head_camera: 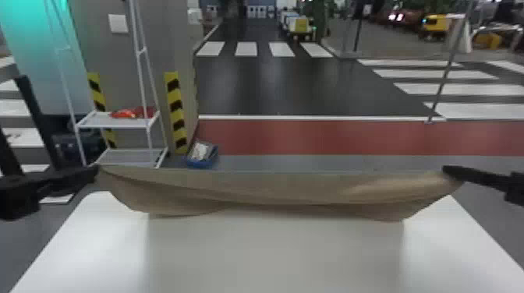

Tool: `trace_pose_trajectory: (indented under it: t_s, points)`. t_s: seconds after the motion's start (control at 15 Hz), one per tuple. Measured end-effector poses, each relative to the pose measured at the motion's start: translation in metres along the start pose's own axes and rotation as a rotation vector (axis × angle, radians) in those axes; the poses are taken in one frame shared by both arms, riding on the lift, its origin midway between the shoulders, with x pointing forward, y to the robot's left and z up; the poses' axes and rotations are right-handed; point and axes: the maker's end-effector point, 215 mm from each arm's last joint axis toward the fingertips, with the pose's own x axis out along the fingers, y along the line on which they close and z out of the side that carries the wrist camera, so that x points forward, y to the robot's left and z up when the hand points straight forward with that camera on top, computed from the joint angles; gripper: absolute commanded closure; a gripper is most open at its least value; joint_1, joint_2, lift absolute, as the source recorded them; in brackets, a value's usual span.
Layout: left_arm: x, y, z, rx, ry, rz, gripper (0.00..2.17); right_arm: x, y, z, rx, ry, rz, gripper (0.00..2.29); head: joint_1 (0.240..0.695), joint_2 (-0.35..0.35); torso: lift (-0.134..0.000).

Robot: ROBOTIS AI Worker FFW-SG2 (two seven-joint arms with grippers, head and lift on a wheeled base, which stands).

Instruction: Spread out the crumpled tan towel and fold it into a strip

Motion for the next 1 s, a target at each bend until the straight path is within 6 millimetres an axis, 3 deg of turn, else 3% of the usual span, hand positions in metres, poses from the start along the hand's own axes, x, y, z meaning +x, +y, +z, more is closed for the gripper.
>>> trace_pose_trajectory:
  t_s: [0.07,0.13,0.2,0.47,0.73,1.0]
  points:
    - [-0.015,-0.016,-0.035,-0.003,0.030,-0.018,2.07,-0.016,0.010,-0.030,0.006,0.024,0.031,2.25,0.570,-0.036,-0.124]
    - [-0.029,-0.032,-0.067,0.002,0.057,-0.034,2.07,-0.035,0.020,-0.055,0.011,0.041,0.060,2.25,0.656,-0.044,-0.124]
    - [-0.040,-0.045,-0.089,0.017,0.071,-0.046,2.07,-0.050,0.028,-0.075,0.013,0.055,0.081,2.25,0.695,-0.050,-0.124]
    - [-0.086,-0.075,-0.153,0.091,0.094,-0.094,2.07,-0.102,0.039,-0.148,-0.025,0.109,0.116,2.25,0.695,-0.071,-0.124]
    - [-0.118,-0.076,-0.178,0.119,0.129,-0.119,2.07,-0.135,0.028,-0.182,-0.030,0.115,0.093,2.25,0.695,-0.085,-0.124]
    - [-0.118,-0.059,-0.172,0.183,0.174,-0.098,2.07,-0.132,0.001,-0.186,-0.026,0.143,0.027,2.25,0.695,-0.094,-0.124]
